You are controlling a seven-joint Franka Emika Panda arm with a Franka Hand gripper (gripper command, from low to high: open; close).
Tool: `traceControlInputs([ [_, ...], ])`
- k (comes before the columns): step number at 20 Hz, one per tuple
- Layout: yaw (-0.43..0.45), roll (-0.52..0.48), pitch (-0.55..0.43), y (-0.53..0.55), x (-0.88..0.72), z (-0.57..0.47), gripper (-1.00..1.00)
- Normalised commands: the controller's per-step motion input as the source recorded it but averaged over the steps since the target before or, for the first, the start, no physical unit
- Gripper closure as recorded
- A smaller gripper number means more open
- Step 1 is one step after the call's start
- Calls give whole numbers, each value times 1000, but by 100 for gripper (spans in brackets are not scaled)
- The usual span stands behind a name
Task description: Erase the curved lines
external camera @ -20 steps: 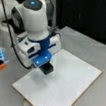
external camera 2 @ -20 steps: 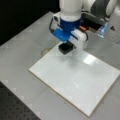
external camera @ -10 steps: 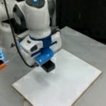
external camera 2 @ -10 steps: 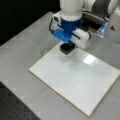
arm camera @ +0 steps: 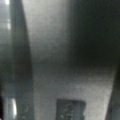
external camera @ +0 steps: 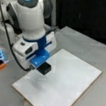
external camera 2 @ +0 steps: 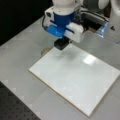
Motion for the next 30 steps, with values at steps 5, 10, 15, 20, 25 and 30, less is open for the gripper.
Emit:
traceControlInputs([
  [5,231,-56,197,-431,412,5,100],
  [10,247,-27,157,-505,409,-111,100],
  [15,202,-10,117,-416,321,-99,100],
  [20,140,-4,86,-193,190,17,100],
  [25,97,23,20,-133,120,37,100],
  [30,97,78,-15,-160,149,-67,100],
])
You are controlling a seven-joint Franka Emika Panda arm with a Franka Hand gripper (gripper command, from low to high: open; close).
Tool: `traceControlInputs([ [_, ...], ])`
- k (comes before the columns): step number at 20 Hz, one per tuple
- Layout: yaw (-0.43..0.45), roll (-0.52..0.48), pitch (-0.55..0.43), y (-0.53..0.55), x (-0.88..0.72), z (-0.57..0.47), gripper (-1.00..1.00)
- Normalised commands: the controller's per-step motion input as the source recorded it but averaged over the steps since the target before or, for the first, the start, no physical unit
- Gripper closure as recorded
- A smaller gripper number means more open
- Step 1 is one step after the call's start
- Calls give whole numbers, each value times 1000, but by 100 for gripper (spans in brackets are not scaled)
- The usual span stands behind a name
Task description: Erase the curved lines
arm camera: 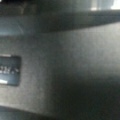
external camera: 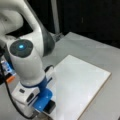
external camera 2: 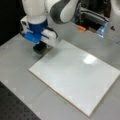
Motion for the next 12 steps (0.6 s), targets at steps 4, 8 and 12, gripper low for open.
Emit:
traceControlInputs([
  [4,53,102,-38,-191,135,-100,100],
  [8,5,121,-37,-199,97,-71,100],
  [12,-24,175,-52,-186,63,-103,100],
])
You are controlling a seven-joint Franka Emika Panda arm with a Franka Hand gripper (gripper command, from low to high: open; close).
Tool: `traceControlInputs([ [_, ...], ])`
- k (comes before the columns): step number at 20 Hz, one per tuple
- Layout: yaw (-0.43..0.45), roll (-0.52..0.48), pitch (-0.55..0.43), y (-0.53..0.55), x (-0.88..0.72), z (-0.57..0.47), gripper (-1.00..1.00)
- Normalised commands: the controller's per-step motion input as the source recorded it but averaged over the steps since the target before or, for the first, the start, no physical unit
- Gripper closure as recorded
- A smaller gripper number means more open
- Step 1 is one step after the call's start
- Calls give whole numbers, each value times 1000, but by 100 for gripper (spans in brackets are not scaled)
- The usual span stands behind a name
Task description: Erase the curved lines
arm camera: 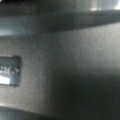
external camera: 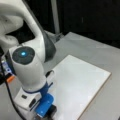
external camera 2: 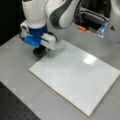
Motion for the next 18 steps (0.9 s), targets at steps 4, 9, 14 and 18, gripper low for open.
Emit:
traceControlInputs([
  [4,-72,217,-80,-162,26,-257,100],
  [9,-79,196,-67,-120,-3,-208,100],
  [14,-48,142,-70,-80,-41,-95,100],
  [18,-62,111,-75,-60,-102,-61,100],
])
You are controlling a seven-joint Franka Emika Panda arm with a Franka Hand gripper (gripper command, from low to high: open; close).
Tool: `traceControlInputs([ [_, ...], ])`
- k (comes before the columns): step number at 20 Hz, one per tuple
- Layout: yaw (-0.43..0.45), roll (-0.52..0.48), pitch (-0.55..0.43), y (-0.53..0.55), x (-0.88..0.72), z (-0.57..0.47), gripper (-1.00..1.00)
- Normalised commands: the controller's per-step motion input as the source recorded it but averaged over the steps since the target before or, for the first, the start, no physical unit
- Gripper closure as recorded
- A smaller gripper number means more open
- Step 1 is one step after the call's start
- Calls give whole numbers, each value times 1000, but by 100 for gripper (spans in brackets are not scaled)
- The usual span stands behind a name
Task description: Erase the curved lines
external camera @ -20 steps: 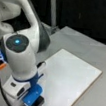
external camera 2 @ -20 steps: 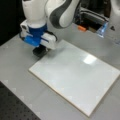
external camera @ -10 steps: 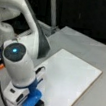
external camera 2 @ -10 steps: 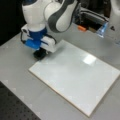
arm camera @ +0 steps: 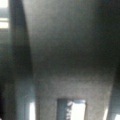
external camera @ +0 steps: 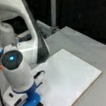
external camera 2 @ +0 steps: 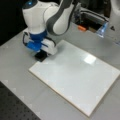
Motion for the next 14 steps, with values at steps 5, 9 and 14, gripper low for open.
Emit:
traceControlInputs([
  [5,-90,99,-73,-22,-202,-74,100],
  [9,-92,83,-77,2,-237,-77,100],
  [14,-85,60,-61,20,-240,-45,-100],
])
